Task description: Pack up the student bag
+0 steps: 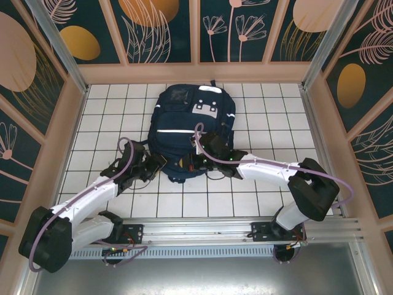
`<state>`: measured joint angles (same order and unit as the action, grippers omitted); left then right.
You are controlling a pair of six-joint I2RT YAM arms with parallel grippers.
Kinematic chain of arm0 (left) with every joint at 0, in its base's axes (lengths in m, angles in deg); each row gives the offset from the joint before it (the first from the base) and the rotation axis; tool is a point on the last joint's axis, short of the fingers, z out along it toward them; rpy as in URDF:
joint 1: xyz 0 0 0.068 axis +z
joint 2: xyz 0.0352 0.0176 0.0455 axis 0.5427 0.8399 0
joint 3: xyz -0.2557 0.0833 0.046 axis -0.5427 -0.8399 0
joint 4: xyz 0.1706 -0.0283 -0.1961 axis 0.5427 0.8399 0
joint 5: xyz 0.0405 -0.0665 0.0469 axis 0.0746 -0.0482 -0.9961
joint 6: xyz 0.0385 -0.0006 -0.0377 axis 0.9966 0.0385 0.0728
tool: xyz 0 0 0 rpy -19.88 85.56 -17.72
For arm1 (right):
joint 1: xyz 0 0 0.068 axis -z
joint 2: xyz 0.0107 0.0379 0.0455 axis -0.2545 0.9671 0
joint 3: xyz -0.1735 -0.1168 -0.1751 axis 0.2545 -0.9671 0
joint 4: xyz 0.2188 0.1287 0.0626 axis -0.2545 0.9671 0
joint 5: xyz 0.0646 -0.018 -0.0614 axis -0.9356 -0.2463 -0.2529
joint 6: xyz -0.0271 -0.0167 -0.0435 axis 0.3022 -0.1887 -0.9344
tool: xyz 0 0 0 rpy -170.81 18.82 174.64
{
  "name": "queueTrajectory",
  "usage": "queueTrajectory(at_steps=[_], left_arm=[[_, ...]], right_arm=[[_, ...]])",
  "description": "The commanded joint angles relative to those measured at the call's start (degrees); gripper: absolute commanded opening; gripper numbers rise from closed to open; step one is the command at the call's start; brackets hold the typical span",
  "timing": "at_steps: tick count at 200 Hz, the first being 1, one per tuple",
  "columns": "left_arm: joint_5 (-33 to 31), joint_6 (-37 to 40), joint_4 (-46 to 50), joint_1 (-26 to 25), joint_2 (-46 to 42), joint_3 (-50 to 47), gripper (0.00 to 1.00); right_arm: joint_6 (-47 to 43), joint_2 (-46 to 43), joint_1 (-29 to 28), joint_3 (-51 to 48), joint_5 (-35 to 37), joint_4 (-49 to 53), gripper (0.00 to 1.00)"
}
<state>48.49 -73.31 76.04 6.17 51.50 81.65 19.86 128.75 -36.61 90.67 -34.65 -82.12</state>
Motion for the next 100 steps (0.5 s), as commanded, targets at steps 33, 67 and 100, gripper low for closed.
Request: queueTrajectory(at_steps=[33,67,100], left_arm=[[-0.50,-1.12,-4.25,-0.37,2.15,-1.29,0.50],[-0.74,0.27,-6.83,-0.42,7.00,0.94,0.51],[-1.94,1.37,-8.26,-0.37,9.33,2.19,0.28]], right_arm=[[0.90,0.63,0.40,-0.37,-1.19,-5.25,0.00],[0.66,0.47,0.38,-0.84,-1.76,-5.68,0.00],[-0.07,0.40,0.43,-1.21,-1.24,-4.62,0.00]])
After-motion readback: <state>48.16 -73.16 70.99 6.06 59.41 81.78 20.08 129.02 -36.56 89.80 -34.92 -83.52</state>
